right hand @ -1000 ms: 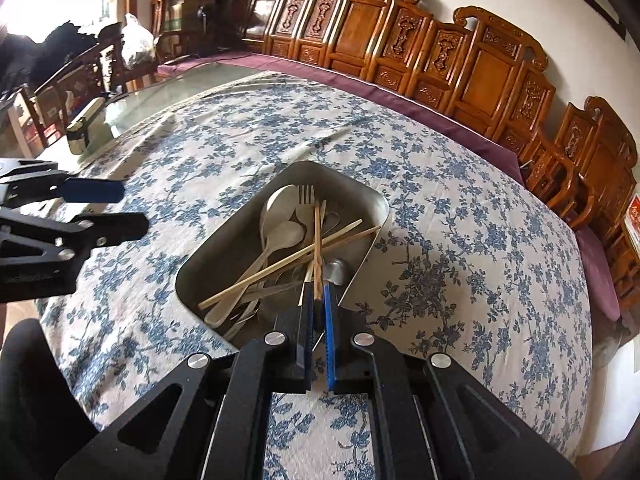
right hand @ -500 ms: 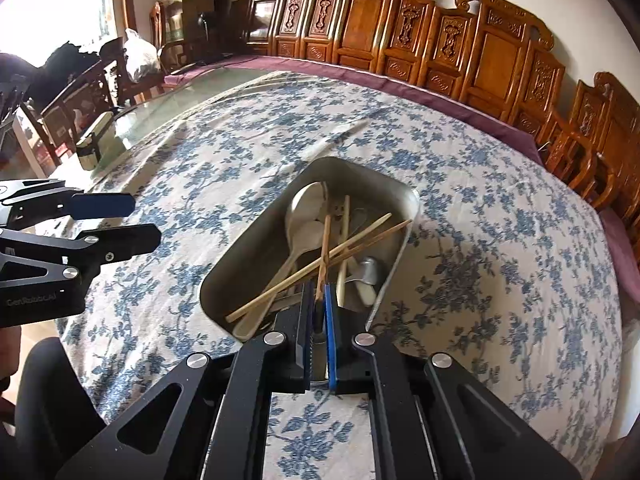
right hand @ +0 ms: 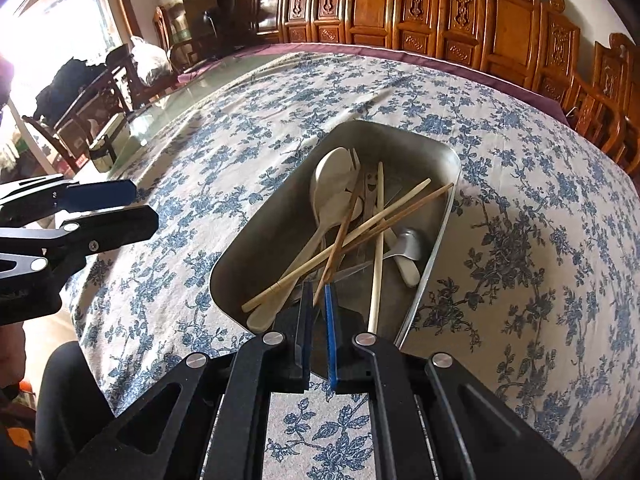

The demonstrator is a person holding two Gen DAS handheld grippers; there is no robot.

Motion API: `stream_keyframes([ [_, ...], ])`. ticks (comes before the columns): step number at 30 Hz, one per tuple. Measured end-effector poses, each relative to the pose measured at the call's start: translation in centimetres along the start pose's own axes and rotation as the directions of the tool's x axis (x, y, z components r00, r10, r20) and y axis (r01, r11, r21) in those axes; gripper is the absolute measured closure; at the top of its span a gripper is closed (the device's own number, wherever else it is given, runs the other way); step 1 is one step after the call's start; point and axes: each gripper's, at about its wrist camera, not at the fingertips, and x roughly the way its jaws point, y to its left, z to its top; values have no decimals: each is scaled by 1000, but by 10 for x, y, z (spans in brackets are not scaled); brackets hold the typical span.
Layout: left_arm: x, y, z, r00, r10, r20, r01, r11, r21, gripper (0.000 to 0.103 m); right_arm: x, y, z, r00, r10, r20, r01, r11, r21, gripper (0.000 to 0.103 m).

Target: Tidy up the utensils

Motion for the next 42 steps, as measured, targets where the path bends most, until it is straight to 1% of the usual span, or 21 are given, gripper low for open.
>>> stream_keyframes([
  [4, -1, -3, -1, 1000, -2, 4, 2, 1000, -3, 57, -13, -3, 0, 999, 10, 41, -10, 1000, 3, 96],
  [8, -5, -10, -1, 1000, 0, 9, 0, 1000, -3, 56, -35, -8, -4, 997, -7, 80, 7, 1000, 0, 94],
  [9, -7, -12, -1, 1000, 1, 13, -1, 1000, -1, 54, -40, -10, -6, 996, -12, 89, 12, 1000, 3, 87],
  [10, -10, -14, -2, 1000, 3, 20, -3, 1000, 0, 46, -46, -12, -8, 995, -16, 103, 15, 1000, 11, 80],
  [11, -13, -18, -2, 999, 4, 33, -4, 1000, 1, 42, -55, -16, -12, 992, -16, 121, 13, 1000, 24, 78],
  [15, -23, -29, -3, 999, -4, 47, 5, 1000, -3, 40, -80, -25, -22, 986, -31, 166, 23, 999, 50, 78],
  [17, -29, -36, -4, 998, -5, 62, 5, 1000, -3, 29, -94, -28, -27, 982, -40, 185, 29, 998, 59, 78],
  [18, -33, -39, -4, 998, -5, 70, 5, 1000, -1, 28, -99, -29, -28, 981, -44, 191, 32, 998, 61, 77],
  [19, -37, -42, -5, 997, -4, 81, 4, 1000, 1, 26, -104, -31, -31, 979, -49, 198, 37, 997, 64, 74],
  [20, -41, -47, -5, 996, 0, 92, 0, 1000, 1, 20, -112, -33, -34, 977, -59, 207, 45, 996, 72, 70],
  [22, -48, -53, -7, 994, 6, 110, -6, 1000, 1, 14, -122, -38, -40, 973, -78, 219, 59, 994, 93, 53],
  [23, -50, -57, -8, 993, 10, 117, -10, 1000, 2, 13, -129, -41, -44, 969, -99, 228, 75, 991, 111, 51],
  [25, -54, -63, -9, 992, 12, 126, -13, 1000, 5, 10, -139, -45, -50, 964, -117, 238, 87, 987, 133, 39],
  [26, -57, -67, -11, 991, 14, 134, -15, 1000, 6, 8, -143, -47, -53, 963, -126, 240, 93, 985, 142, 35],
  [28, -61, -74, -13, 990, 10, 143, -12, 1000, 10, 8, -153, -50, -61, 954, -167, 247, 129, 978, 162, 18],
  [29, -63, -78, -15, 989, 8, 146, -10, 1000, 12, 8, -158, -52, -65, 950, -186, 252, 146, 975, 170, 16],
  [31, -68, -86, -17, 988, 4, 152, -7, 1000, 16, 8, -168, -56, -73, 939, -225, 261, 177, 965, 192, 6],
  [33, -74, -96, -20, 987, 10, 161, -14, 1000, 23, 8, -178, -60, -80, 929, -258, 267, 204, 955, 215, 3],
  [37, -89, -113, -24, 981, 30, 193, -37, 999, 31, 8, -197, -64, -91, 910, -305, 282, 239, 939, 245, 3],
  [39, -98, -121, -24, 977, 42, 207, -50, 998, 31, 8, -206, -66, -95, 905, -316, 284, 246, 934, 258, 3],
  [42, -109, -129, -24, 974, 34, 223, -40, 999, 25, 8, -219, -69, -102, 898, -327, 294, 247, 928, 278, 3],
])
